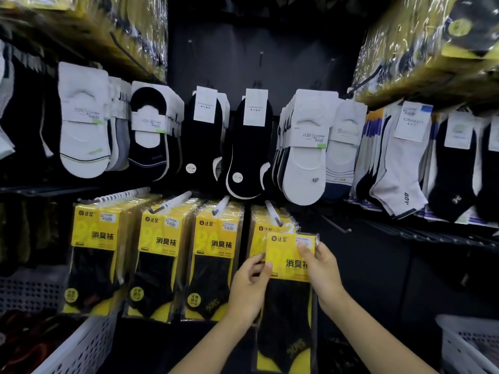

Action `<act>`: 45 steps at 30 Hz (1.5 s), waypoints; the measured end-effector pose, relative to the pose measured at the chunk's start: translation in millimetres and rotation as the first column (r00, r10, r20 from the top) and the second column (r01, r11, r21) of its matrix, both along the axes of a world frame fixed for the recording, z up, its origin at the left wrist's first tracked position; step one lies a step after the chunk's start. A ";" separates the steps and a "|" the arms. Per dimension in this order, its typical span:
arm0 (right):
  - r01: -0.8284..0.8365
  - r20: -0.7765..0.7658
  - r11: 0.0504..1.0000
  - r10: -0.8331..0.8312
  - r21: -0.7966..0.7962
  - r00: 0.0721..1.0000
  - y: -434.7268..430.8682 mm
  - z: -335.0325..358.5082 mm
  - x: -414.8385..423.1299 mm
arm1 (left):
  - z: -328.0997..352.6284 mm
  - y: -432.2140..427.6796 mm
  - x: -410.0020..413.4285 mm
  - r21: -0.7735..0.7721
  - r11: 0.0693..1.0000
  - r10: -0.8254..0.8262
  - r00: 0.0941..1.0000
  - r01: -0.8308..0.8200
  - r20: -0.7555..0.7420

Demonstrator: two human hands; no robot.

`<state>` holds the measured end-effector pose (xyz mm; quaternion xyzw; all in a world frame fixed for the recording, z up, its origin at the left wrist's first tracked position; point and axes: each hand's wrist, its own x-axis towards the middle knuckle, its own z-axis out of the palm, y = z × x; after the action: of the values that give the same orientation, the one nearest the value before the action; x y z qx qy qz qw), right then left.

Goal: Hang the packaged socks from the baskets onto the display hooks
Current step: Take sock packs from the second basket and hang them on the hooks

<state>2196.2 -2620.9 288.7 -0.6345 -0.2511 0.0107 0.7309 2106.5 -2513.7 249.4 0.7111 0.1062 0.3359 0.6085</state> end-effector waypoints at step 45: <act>-0.353 -0.382 -0.263 0.066 -0.898 0.922 -89.6 -391.0 -152.9 | -396.2 -23.8 -258.9 -0.170 0.965 -0.242 0.417 0.202 -0.876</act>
<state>2043.3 -2710.5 -102.3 -0.9024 -0.1856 0.3875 -0.0320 1847.6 -2537.5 -146.8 0.7765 0.3206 -0.1717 0.5145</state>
